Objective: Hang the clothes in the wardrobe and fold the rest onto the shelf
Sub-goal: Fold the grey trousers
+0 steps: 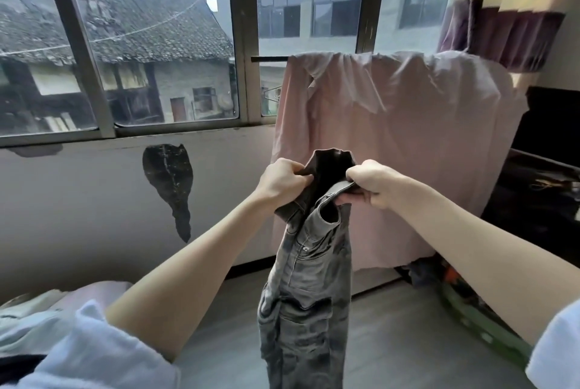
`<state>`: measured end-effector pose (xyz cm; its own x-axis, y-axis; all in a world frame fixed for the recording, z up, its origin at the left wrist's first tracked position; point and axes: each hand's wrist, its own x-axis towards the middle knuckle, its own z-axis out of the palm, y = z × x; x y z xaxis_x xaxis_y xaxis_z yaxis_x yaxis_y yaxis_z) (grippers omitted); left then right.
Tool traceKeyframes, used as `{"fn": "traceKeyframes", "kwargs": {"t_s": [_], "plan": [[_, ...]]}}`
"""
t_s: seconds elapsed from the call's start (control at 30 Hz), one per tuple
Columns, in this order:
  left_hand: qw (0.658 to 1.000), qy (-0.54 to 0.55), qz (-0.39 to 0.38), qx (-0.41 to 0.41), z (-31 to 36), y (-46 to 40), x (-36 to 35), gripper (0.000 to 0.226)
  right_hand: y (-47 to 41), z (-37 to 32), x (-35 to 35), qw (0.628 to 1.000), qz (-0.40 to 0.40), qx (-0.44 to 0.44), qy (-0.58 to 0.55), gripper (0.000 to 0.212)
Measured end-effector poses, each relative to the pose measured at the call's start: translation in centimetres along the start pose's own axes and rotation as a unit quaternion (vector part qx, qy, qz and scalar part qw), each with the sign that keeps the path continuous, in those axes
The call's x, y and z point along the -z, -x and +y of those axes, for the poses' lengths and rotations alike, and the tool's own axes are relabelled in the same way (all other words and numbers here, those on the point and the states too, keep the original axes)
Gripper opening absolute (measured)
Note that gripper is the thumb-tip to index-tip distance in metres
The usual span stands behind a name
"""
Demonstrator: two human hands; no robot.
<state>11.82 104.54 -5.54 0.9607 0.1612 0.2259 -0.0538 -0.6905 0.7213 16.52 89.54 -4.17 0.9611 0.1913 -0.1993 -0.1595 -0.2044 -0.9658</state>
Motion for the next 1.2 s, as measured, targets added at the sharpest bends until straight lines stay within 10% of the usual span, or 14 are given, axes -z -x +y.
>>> {"fn": "traceKeyframes", "kwargs": {"t_s": [0.3, 0.43, 0.7, 0.83, 1.0, 1.2], "plan": [[0.985, 0.096, -0.138, -0.036, -1.0, 4.1, 3.3, 0.039, -0.3, 0.0, -4.0, 0.990, -0.007, -0.006, -0.139, 0.027], [0.997, -0.051, -0.034, -0.042, -2.8, 4.6, 3.2, 0.067, 0.1, -0.1, -6.1, 0.986, -0.055, -0.016, -0.155, 0.024], [0.991, 0.131, 0.028, 0.016, -3.7, 3.3, 5.3, 0.067, -1.1, -0.1, -5.5, 0.994, -0.100, 0.003, -0.043, 0.038], [0.930, 0.316, 0.107, 0.157, -2.5, 1.5, 5.6, 0.060, -0.5, 3.7, -5.7, 0.979, -0.133, 0.154, -0.032, 0.038], [0.837, 0.456, 0.203, 0.225, -0.1, -1.4, 5.0, 0.052, 1.0, 9.8, -7.8, 0.935, -0.203, 0.273, 0.096, 0.090], [0.801, 0.484, 0.247, 0.252, -0.4, -2.1, 4.6, 0.053, -0.7, 10.4, -10.0, 0.944, -0.061, 0.322, 0.044, 0.047]]}}
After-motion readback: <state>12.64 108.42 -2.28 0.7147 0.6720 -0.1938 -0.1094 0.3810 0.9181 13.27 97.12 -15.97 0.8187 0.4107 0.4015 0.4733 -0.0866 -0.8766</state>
